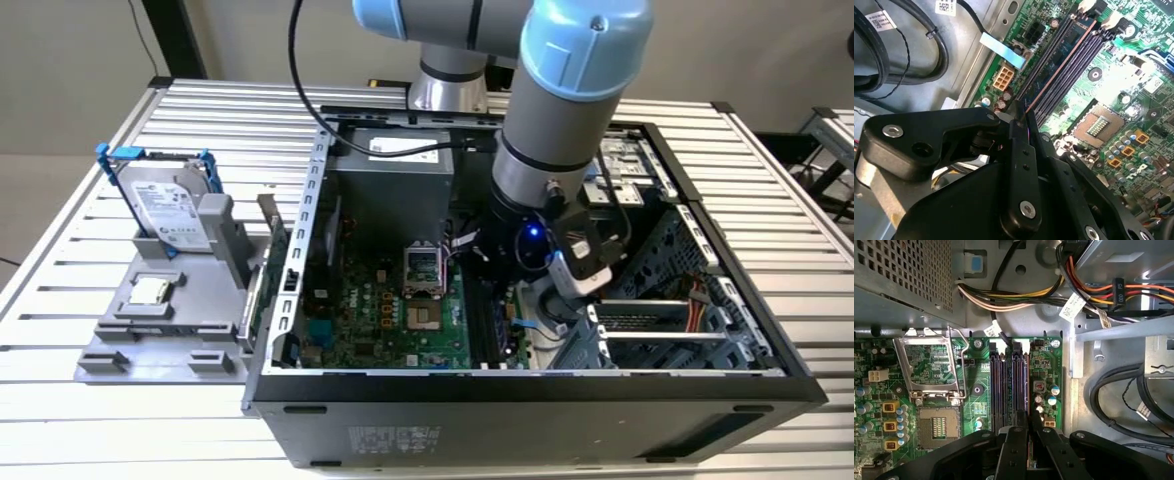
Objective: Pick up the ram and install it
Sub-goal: 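Insert the ram into the slot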
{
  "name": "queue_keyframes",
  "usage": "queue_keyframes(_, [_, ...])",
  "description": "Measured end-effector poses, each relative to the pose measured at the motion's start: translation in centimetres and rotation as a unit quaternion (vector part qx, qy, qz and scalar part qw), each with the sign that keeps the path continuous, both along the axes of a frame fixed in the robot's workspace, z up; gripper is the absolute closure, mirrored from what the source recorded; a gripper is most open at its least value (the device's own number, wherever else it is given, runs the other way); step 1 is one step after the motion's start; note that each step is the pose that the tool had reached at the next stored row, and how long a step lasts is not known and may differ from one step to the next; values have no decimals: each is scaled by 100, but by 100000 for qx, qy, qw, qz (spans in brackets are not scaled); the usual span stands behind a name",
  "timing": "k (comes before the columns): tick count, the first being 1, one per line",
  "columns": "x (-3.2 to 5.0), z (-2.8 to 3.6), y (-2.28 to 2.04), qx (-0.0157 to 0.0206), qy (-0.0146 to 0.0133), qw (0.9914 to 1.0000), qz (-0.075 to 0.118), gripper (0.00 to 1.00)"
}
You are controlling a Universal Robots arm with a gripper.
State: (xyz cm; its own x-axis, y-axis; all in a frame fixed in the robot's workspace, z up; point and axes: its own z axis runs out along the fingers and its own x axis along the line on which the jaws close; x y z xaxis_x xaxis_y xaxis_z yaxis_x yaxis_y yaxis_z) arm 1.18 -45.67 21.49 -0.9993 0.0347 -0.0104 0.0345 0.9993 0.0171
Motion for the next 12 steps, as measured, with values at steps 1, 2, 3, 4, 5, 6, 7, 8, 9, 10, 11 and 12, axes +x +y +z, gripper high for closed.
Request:
queue_keyframes(1, [0, -13, -7, 38, 4, 100000, 1, 100])
queue_keyframes(2, [0, -30, -15, 88, 2, 100000, 5, 100])
queue_keyframes(3, [0, -45, -24, 143, 10, 100000, 4, 100])
queue_keyframes(4, [1, -57, -34, 253, 12, 100000, 9, 100])
queue_keyframes(5, [0, -64, -41, 306, 25, 100000, 10, 100])
queue_keyframes(6, [1, -66, -41, 305, 89, 99999, 5, 100])
queue_keyframes(7, [0, -66, -42, 312, 105, 99999, 5, 100])
queue_keyframes(8, [0, -66, -43, 315, 113, 99999, 4, 100])
queue_keyframes(9, [0, -66, -43, 311, 115, 99999, 5, 100])
queue_keyframes(10, [0, -66, -43, 309, 118, 99999, 5, 100])
queue_keyframes(11, [0, -66, -43, 305, 123, 99999, 6, 100])
queue_keyframes(12, [0, -66, -43, 303, 125, 99999, 5, 100])
